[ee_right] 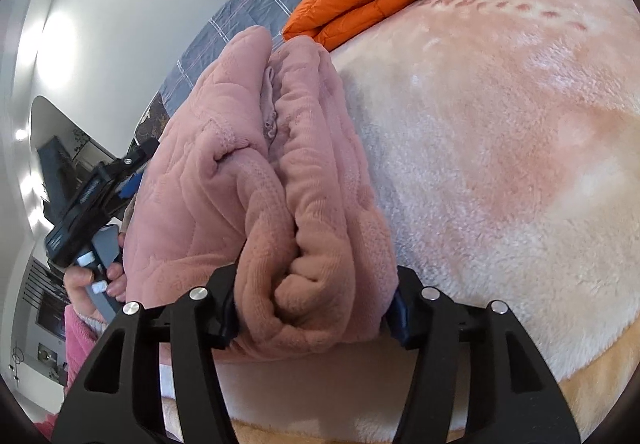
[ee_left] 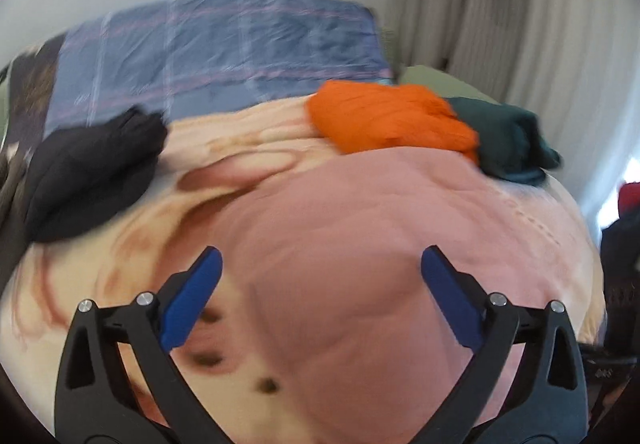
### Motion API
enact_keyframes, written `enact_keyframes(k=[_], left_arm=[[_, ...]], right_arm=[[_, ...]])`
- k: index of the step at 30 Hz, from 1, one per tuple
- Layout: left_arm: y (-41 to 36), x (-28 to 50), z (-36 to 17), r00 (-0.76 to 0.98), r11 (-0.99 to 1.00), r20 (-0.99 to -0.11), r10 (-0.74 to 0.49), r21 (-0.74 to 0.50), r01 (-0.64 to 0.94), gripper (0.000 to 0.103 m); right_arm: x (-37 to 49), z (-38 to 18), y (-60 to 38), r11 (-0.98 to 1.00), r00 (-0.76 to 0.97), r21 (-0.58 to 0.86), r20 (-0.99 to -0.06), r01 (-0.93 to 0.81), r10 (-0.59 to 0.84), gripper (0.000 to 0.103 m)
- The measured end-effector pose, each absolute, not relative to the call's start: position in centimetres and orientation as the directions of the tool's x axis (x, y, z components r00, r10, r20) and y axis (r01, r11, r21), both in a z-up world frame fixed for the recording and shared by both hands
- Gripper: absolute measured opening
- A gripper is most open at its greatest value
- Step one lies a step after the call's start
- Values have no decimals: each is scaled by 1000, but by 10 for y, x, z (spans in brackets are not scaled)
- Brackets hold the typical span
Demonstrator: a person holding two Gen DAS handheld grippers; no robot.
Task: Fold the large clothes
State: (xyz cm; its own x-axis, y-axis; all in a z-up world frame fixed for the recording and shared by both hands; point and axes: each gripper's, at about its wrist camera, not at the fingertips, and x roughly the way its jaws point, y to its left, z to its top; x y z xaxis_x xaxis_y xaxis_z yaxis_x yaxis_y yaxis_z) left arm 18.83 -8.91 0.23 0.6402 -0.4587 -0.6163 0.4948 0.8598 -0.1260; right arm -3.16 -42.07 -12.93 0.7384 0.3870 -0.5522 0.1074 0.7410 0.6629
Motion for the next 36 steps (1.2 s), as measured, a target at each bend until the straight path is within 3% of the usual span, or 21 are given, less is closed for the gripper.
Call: enact_keyframes(k=[5, 10, 22, 26, 29, 33, 36], left_arm=[[-67, 227, -23, 461, 779, -631, -624, -457, 428, 101], [-70, 251, -69, 286, 631, -564, -775, -712, 308, 101], [-96, 262, -64, 294, 637, -564, -771, -692, 341, 101], [-106, 253, -44, 375, 683, -571, -730, -596, 422, 89], [-98, 247, -39, 404, 696, -567, -718, -566, 442, 86], [-97, 253, -38, 401, 691, -563, -723, -575, 438, 86], [-82, 247, -38, 403, 691, -561, -723, -592, 415, 93]], right_arm=[[-31, -130, -419, 744, 737, 661, -550, 97, 392, 61], [-30, -130, -421, 738, 737, 668, -545, 95, 399, 63], [-30, -127, -415, 759, 736, 644, -558, 92, 384, 63], [-31, -123, -409, 785, 739, 614, -568, 87, 362, 61], [-31, -123, -409, 787, 742, 612, -565, 82, 361, 60], [-30, -125, -410, 785, 742, 615, -562, 78, 367, 61], [-31, -126, -412, 779, 741, 623, -556, 72, 376, 61]])
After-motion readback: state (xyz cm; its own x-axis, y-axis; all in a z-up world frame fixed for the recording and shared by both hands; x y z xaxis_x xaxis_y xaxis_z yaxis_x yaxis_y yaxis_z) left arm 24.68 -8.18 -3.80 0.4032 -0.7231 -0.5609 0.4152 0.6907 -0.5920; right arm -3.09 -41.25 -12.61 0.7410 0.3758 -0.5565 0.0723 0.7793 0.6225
